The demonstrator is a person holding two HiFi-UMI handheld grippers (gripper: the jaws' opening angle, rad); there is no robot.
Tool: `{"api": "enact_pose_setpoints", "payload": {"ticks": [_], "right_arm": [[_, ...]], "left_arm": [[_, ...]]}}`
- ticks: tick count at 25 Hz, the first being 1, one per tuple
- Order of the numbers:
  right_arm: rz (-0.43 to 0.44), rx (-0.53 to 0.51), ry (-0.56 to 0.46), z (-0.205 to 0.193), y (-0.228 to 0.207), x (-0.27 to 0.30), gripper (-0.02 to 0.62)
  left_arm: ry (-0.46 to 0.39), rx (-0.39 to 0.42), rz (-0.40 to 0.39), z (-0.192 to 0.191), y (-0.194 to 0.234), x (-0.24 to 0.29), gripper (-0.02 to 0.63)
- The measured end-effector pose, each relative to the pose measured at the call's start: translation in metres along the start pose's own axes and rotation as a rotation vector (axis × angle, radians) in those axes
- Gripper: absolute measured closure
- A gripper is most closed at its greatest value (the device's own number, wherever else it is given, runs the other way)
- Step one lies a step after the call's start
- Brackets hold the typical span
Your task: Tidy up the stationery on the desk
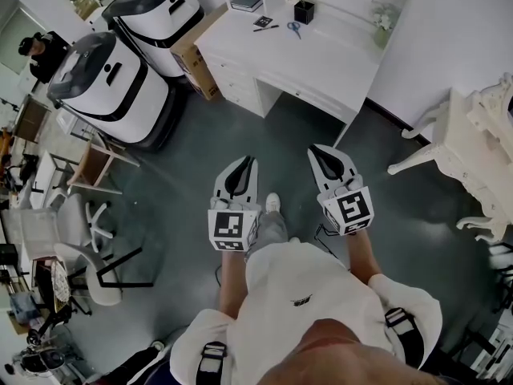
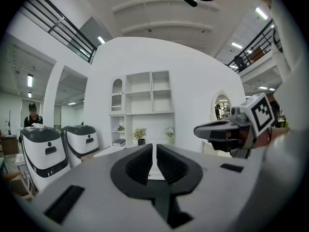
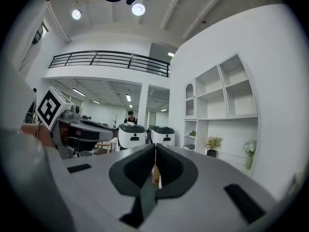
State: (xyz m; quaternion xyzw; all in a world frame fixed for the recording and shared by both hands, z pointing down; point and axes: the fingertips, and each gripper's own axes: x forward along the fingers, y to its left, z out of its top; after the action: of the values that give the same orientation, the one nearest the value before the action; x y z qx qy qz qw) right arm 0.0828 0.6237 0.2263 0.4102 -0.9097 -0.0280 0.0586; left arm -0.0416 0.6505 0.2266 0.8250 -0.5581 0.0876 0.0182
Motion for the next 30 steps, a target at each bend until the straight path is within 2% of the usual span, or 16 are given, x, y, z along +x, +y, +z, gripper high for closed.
{"api": "enact_pose_setpoints", "payload": {"ticks": [17,30], "right_arm": [[-0.018,0.018,0.050,0.005,-0.051,0.150,0.598],[-0.062,0.034,0.075,0.001,-0.077,0.239,0.599]], "left_arm": [[0.031,-0.013,-0.036,0.011,0.113,0.117,0.606],[0.038,-0.023,-0.084,0.007,0.182,0.185,0.606]]}}
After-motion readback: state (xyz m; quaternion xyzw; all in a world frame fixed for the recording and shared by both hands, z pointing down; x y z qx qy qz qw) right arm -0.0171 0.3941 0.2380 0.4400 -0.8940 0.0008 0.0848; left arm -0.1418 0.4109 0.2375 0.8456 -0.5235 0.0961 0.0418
